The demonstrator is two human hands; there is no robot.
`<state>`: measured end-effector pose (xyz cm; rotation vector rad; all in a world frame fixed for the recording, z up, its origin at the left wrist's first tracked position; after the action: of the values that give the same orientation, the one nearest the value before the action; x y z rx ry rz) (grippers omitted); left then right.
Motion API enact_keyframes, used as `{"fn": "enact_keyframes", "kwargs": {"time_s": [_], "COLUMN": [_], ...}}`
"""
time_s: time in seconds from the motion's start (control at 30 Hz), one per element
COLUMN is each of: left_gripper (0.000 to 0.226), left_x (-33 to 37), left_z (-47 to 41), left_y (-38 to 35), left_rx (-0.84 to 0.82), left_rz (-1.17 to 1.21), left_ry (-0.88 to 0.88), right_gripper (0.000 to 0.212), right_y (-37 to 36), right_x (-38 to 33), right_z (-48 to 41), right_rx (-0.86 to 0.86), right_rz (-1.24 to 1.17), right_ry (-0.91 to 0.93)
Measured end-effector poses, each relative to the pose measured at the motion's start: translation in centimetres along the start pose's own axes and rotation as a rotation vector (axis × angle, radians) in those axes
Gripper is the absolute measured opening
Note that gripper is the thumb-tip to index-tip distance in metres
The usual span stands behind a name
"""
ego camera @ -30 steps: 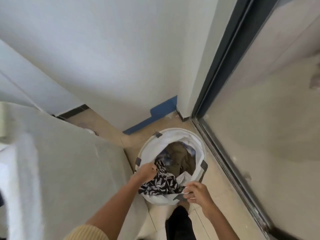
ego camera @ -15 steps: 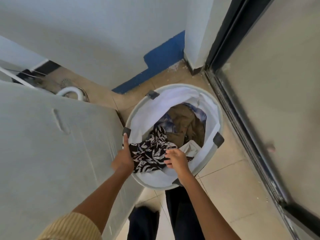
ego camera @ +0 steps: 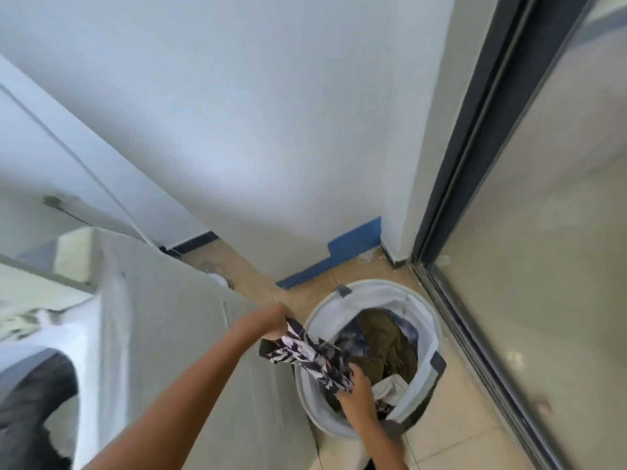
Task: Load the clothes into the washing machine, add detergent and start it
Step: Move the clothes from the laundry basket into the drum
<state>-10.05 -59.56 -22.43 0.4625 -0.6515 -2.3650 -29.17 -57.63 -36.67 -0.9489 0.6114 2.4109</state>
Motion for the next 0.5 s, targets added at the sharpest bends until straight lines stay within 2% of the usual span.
{"fn": "enact_keyframes", "kwargs": {"time_s": [0.1, 0.17, 0.2, 0.23, 0.3, 0.33, 0.4, 0.5], "left_gripper": [0.05, 0.045, 0.042, 0.038, 0.028, 0.025, 0.024, 0.053], "left_x": [1.1, 0.9, 0.4, -0.3, -2.9, -4.6, -8.3, -14.1], "left_z": [6.9, 11.9, 14.2, 16.5, 20.7, 22.6, 25.3, 27.2], "left_y": [3.7, 5.2, 5.9, 6.6, 8.2, 8.8, 9.5, 8.9], "left_rx": [-0.057, -0.082, -0.088, -0.085, -0.035, 0.006, 0.097, 0.341], "left_rz": [0.036, 0.129, 0.195, 0.265, 0.421, 0.514, 0.707, 0.843], "left_ry": [-0.181, -0.289, -0.341, -0.398, -0.507, -0.548, -0.586, -0.546], "right_gripper": [0.086, 0.094, 0.088, 0.071, 0.023, 0.006, 0.016, 0.02], "right_y": [0.3, -0.1, 0.0, 0.3, 0.8, 1.3, 2.7, 5.6], "right_x": [-4.5, -6.3, -6.9, -7.4, -8.4, -9.6, -12.8, -17.9], "right_z": [2.4, 3.4, 3.7, 3.8, 4.2, 5.2, 7.8, 11.9], "right_rx": [-0.001, -0.011, 0.006, 0.033, 0.058, 0.045, 0.039, 0.108], "right_rz": [0.0, 0.014, 0.023, 0.015, -0.008, -0.003, 0.029, -0.049], "right_ry": [0.066, 0.091, 0.109, 0.128, 0.144, 0.145, 0.164, 0.249]}}
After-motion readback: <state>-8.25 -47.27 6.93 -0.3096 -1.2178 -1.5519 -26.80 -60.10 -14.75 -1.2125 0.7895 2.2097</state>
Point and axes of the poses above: each hand's wrist, its own z-axis away from the middle knuckle, its own y-axis out of the back of the hand, x = y × z, the point moved 8 cm from there along -z, towards the middle knuckle, and after that the axes turned 10 degrees about y, right-handed, at the moved point
